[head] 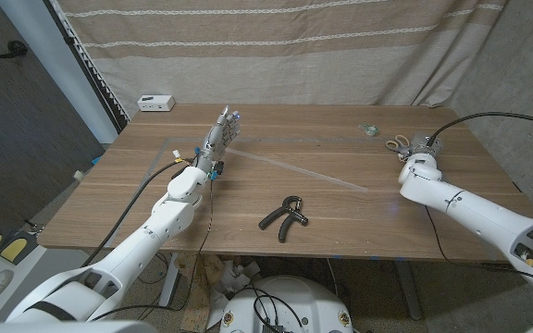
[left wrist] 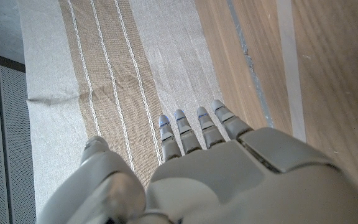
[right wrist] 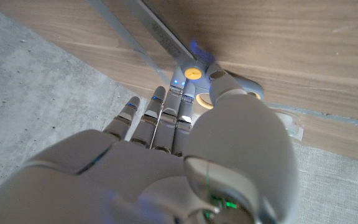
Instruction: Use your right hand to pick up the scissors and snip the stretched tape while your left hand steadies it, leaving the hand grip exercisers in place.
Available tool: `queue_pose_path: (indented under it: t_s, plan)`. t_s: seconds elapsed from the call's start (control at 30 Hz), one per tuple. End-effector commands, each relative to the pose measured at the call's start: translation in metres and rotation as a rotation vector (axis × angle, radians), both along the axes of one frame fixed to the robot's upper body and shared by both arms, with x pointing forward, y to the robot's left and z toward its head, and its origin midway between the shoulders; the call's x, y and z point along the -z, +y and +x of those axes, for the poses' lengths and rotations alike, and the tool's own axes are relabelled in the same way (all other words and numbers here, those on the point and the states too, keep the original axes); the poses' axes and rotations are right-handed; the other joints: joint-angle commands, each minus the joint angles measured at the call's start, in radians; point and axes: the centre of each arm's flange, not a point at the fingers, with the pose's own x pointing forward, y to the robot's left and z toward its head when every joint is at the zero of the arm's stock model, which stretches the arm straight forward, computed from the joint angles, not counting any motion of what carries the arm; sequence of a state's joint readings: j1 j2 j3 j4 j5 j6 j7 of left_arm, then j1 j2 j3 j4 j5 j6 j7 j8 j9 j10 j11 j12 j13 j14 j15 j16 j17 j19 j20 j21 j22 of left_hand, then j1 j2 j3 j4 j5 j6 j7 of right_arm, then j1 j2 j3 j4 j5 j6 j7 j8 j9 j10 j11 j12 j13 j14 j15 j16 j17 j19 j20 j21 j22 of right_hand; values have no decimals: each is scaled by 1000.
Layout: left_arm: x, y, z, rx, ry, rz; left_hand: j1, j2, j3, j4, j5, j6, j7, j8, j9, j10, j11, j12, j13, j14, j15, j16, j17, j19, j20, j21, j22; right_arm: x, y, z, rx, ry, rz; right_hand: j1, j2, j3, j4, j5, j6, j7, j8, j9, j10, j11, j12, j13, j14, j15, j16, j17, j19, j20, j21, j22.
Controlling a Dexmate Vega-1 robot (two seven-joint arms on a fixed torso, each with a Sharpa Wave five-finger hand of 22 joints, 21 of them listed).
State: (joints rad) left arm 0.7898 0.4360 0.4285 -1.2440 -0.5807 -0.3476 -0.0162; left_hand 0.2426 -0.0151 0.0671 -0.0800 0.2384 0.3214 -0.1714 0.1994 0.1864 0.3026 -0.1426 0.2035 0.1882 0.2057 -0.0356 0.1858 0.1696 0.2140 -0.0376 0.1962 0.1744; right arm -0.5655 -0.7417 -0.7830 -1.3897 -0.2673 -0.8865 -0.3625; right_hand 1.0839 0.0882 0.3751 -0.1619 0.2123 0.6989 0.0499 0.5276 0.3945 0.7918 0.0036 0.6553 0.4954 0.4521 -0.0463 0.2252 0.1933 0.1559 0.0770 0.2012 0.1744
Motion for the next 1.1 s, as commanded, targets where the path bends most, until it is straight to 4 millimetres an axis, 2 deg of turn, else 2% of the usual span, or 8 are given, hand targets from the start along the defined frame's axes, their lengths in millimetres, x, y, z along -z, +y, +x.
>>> queue_pose_path:
  t_s: [0.03,0.4,0.7,1.1]
  plan:
    - [1,1,-1,3,-2,-2,-5,5,-2,-6,-3,5,1,-1,2,5,5,1,4,4,-107,-1,6,-3,-57,0,3,-15,4,-13,-9,-67,-13,-1,9,9,1,2,105,-103,9,5,193,-187,9,2,12,-151,-4,5,5,-1,3,2]
    - [0,1,-3,1,-6,-2,-7,5,-2,-7,-3,5,0,-2,2,5,1,1,4,4,-107,0,6,-3,-56,0,3,-24,8,-21,-42,-115,6,-4,7,18,5,0,101,-101,12,12,195,-185,11,4,20,-150,-7,7,16,-3,4,2]
    - [-1,1,-2,5,-10,0,-8,5,-2,-7,-3,5,0,-1,2,5,3,1,4,5,-107,0,6,-3,-57,0,3,-28,6,-26,-77,-152,56,-5,5,27,5,-1,100,-101,15,18,194,-185,12,3,35,-153,-7,8,40,-16,11,3]
    - [-3,1,1,12,-11,4,-9,6,-3,-8,-3,6,-1,-1,2,5,1,1,3,4,-107,-1,6,-3,-57,0,3,-36,3,-32,-160,-199,157,-3,6,27,6,-6,95,-95,17,24,190,-182,15,9,46,-159,-2,14,51,-15,11,4]
